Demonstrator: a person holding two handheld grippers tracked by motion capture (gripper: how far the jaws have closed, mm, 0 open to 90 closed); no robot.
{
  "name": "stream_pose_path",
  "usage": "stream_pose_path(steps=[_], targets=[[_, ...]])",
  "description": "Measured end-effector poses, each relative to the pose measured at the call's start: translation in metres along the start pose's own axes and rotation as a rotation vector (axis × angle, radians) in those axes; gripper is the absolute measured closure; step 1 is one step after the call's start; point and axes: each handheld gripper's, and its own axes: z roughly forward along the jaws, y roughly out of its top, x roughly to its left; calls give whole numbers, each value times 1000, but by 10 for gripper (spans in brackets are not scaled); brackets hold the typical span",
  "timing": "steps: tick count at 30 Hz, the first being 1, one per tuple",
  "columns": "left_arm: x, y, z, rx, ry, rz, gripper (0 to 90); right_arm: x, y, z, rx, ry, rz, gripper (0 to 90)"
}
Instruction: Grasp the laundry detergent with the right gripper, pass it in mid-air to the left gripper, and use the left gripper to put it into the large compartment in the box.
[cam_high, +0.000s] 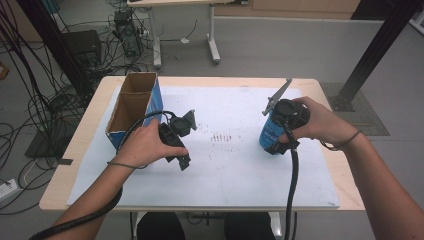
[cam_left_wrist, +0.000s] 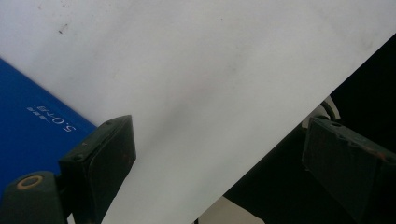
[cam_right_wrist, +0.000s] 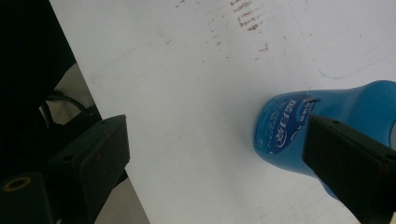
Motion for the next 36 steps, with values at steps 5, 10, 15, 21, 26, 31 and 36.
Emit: stream_pose_path(steps=[5,10,15,21,26,31,36], targets=[[2,0,0,0,-1,-1,100,-1,-1,1,0,1,3,75],[3,1,1,6,-3,-4,97,-3,-3,3,-9,8,10,74],[3,0,4,8,-3,-8,92,-3,-5,4,-13,11,17,74],[1,3,4,14,0,-3,92,-3,-10,4,-12,10,29,75],[0,5,3,18,-1,0,92,-3,-15,1,-3,6,38,75],[-3,8,2,26,10,4,92,-4,-21,-2,5,2,46,75],[-4,8,2,18,6,7,92,-6,-28,-5,6,-5,63,75]])
